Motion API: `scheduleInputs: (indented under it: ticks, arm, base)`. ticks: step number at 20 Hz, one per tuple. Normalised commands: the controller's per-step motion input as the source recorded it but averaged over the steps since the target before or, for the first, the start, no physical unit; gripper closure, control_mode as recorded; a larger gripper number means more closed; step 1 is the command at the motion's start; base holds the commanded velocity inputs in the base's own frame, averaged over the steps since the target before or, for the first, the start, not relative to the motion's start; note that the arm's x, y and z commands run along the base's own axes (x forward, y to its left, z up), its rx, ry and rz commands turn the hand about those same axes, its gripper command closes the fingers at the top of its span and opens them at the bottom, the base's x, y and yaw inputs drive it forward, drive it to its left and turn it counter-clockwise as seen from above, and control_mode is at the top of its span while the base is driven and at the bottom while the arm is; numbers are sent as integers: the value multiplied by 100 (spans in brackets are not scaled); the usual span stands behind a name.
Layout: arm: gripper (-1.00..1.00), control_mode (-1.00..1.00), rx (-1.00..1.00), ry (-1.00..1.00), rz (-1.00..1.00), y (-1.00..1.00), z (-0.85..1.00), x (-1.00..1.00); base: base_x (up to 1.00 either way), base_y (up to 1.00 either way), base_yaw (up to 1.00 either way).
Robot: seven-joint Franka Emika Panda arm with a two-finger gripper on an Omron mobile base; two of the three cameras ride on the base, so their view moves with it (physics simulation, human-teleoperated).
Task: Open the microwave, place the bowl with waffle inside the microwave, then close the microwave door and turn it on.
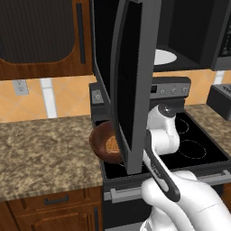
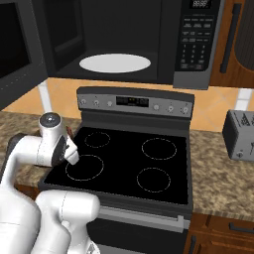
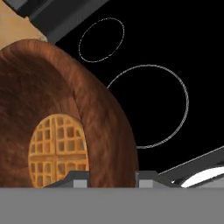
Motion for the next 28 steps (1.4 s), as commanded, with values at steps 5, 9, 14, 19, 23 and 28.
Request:
scheduleInputs:
  ticks: [5, 9, 14, 19, 23, 28]
  arm:
    - [100, -100, 0, 0, -24, -80, 84, -43]
    - [100, -100, 0, 5, -17, -59, 100, -48]
    - [100, -100, 0, -5, -8, -54, 96, -54]
    - [100, -100, 0, -24, -15, -45, 94, -30]
    - [100, -100, 0, -26, -18, -31, 100, -18]
    - [100, -100, 0, -30, -16, -5, 85, 11]
  base:
    - [0, 0, 0]
    - [0, 0, 0]
    - [0, 0, 0]
    - [0, 0, 0]
    - [0, 0, 0]
    - [0, 0, 0]
